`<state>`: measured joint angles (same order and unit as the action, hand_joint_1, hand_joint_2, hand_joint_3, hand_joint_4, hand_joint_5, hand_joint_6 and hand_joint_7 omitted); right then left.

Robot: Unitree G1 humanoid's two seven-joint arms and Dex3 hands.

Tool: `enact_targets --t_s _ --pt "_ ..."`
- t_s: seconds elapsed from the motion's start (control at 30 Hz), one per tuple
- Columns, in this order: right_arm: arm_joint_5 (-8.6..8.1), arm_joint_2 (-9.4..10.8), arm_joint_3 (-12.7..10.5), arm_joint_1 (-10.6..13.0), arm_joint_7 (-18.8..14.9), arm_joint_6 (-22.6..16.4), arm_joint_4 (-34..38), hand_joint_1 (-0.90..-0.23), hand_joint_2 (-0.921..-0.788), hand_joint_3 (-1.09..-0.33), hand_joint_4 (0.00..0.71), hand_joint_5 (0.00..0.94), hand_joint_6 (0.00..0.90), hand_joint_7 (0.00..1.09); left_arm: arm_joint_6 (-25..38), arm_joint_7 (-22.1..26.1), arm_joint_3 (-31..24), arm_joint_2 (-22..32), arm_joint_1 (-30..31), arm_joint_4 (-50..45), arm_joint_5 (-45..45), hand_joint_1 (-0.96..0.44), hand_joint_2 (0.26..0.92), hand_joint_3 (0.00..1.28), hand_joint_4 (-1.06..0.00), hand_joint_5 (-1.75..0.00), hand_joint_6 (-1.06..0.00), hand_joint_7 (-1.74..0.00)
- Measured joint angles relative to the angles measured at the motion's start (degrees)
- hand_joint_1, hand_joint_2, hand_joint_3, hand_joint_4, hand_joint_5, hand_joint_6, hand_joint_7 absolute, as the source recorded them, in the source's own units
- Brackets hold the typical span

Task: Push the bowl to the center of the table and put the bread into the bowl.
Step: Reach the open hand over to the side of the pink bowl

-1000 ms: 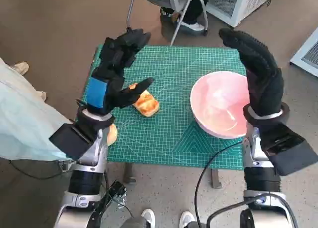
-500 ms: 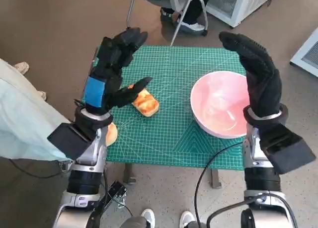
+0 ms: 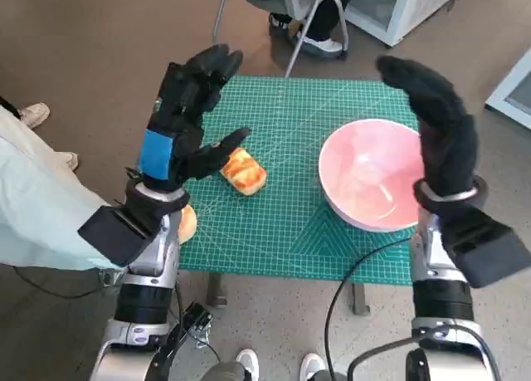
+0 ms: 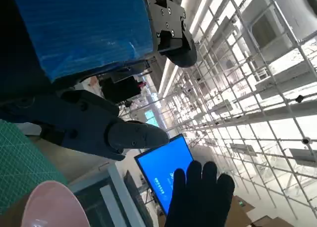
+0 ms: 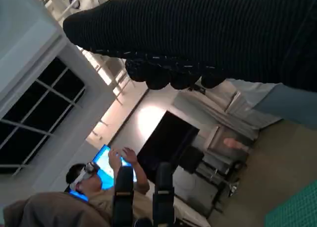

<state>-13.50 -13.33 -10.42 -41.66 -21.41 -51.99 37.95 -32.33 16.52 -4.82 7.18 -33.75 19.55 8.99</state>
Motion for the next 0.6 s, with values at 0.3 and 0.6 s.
enact_targets --t_s 0.3,0.6 --pt "1.35 -4.46 -5.9 0.31 4.95 -3.23 7.14 -0.597 -0.921 -0.853 0.27 0.0 -0.001 0.75 -1.21 0.28 -0.62 0.06 -0.13 1.86 0.32 -0.37 0.921 0.25 -0.35 -0.14 -0.18 -0.65" --pt "2.55 -6.84 -9.53 -0.02 10.78 -4.23 20.46 -0.554 -0.921 -0.873 0.242 0.0 -0.001 0.75 -1.43 0.45 -0.9 0.12 -0.14 2.52 0.46 -0.37 0.921 0.25 -0.36 -0.13 -0.19 -0.63"
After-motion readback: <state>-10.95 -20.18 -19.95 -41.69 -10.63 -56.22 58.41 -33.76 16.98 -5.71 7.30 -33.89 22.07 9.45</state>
